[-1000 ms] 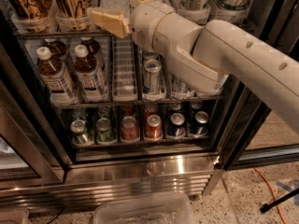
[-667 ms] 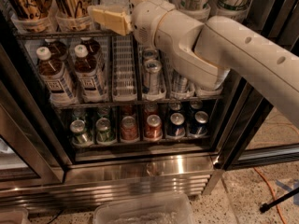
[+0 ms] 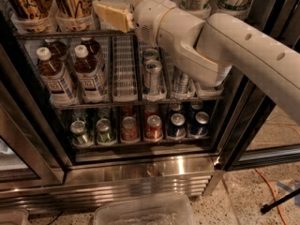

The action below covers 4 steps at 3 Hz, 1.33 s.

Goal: Pick water bottle from top shelf of fridge

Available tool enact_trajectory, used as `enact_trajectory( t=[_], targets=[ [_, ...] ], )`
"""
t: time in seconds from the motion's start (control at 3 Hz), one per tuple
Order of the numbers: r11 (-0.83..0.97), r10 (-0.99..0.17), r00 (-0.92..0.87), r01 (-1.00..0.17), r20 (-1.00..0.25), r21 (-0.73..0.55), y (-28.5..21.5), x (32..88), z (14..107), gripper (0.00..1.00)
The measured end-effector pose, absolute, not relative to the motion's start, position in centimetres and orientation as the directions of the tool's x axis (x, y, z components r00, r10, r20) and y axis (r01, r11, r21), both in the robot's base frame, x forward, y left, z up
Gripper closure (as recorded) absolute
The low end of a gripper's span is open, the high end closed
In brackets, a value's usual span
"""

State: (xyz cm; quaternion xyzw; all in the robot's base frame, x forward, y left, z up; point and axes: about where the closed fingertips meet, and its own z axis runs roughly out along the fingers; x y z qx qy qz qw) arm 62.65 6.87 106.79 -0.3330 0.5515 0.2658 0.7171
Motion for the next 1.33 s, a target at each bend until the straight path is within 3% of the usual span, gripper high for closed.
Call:
enact_trajectory(
  t=[0.67,1.0,1.33],
  targets=[
    [0.637,0.014,0.250,-0.749,-0.968,-0.184,6.87,62.64,106.79,0.92],
    [0.637,0.014,0.250,-0.749,-0.968,-0.185,6.87,62.64,106.80,1.00],
    [0.634,0.018,0.272,-0.747,-0.962,-0.200,6.94,62.52,107.39,1.00]
  ],
)
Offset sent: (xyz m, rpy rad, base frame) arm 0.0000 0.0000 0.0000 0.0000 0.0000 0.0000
